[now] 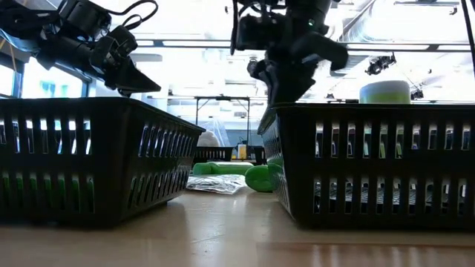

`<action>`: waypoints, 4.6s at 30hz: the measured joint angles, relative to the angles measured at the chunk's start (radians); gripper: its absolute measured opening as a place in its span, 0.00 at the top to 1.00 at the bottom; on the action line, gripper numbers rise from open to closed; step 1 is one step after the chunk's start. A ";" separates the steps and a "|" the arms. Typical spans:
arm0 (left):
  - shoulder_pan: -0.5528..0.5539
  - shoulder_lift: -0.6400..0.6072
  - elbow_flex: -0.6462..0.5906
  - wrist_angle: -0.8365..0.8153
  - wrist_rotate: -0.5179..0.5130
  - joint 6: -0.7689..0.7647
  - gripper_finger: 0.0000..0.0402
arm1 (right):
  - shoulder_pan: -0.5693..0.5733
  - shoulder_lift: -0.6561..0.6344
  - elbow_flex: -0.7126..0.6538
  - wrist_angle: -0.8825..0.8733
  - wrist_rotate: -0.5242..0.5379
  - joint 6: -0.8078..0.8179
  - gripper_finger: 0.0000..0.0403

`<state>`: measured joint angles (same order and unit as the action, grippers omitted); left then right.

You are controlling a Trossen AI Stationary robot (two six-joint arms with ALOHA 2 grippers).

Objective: Pick & Place Travel size toiletries
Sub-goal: Put the green shampoo into the bottom left black bin

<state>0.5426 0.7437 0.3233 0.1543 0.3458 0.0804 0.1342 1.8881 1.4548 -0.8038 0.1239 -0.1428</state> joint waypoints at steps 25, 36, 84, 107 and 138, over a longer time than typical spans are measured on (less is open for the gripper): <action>0.000 0.000 0.000 0.010 -0.053 0.019 1.00 | -0.117 -0.153 -0.235 0.101 -0.335 -0.229 0.99; 0.000 0.000 0.001 0.001 -0.053 0.017 1.00 | -0.154 -0.322 -0.469 0.352 -0.364 -0.251 0.99; 0.000 0.000 0.001 0.001 -0.053 -0.007 1.00 | -0.074 -0.167 -0.537 0.734 -0.441 -0.308 0.33; 0.000 0.000 0.000 0.001 -0.050 -0.006 1.00 | -0.097 -0.034 -0.539 0.793 -0.445 -0.372 0.33; 0.000 0.000 0.000 0.000 -0.053 -0.004 1.00 | -0.097 -0.033 -0.539 0.809 -0.410 -0.382 0.52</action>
<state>0.5429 0.7437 0.3233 0.1547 0.2932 0.0765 0.0368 1.8549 0.9161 0.0048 -0.2863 -0.5251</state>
